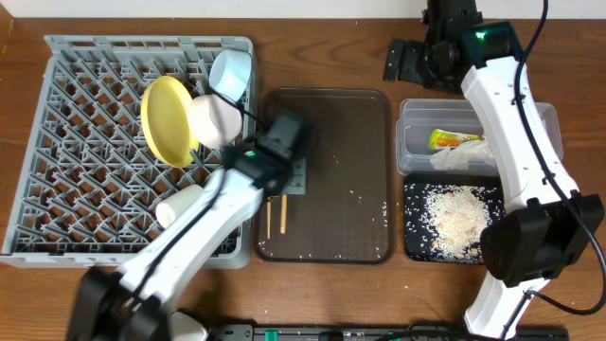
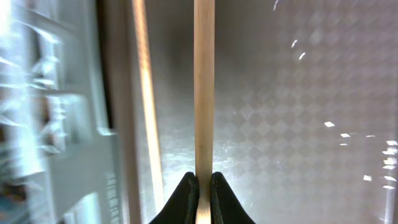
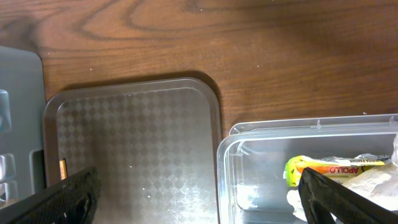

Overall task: Sort waste into correct bins and load items into the dishwasher
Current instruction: 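Reach the left gripper to a chopstick on the brown tray and grasp, then carry the chopstick into the rack's right edge and release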

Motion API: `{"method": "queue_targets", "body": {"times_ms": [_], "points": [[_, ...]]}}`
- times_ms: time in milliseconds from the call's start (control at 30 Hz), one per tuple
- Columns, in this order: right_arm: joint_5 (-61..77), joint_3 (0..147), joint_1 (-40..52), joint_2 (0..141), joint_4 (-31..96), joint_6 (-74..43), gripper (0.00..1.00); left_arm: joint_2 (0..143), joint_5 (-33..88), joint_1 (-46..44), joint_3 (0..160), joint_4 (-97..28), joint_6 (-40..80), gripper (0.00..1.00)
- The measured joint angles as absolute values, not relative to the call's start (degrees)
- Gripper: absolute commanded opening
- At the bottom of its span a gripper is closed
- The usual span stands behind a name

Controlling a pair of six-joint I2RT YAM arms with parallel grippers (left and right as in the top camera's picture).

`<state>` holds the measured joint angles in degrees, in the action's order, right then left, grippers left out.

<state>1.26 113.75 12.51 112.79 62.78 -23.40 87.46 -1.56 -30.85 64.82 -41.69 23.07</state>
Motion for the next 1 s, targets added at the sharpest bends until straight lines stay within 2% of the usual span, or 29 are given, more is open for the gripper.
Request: {"method": "queue_targets", "body": {"times_ms": [167, 400, 700, 733, 767, 1000], "points": [[1.26, 113.75, 12.51, 112.79, 62.78, -23.40, 0.99, 81.08, -3.49, -24.60, 65.06, -45.34, 19.57, 0.08], [1.26, 113.75, 12.51, 112.79, 62.78, -23.40, 0.99, 80.84, -5.89, -14.83, 65.06, -45.47, 13.98, 0.08], [1.26, 113.75, 12.51, 112.79, 62.78, -23.40, 0.99, 85.52, -6.42, -13.28, 65.06, -46.06, 7.20, 0.08], [1.26, 113.75, 12.51, 112.79, 62.78, -23.40, 0.99, 86.32, -6.42, -13.26, 65.06, -46.06, 6.98, 0.17], [1.26, 113.75, 12.51, 112.79, 62.78, -23.40, 0.99, 86.94, -6.39, -13.28, 65.06, -46.06, 6.46, 0.37], [1.26, 113.75, 12.51, 112.79, 62.78, -23.40, 0.99, 88.03, -6.42, -13.28, 65.06, -46.09, 5.91, 0.37]]}}
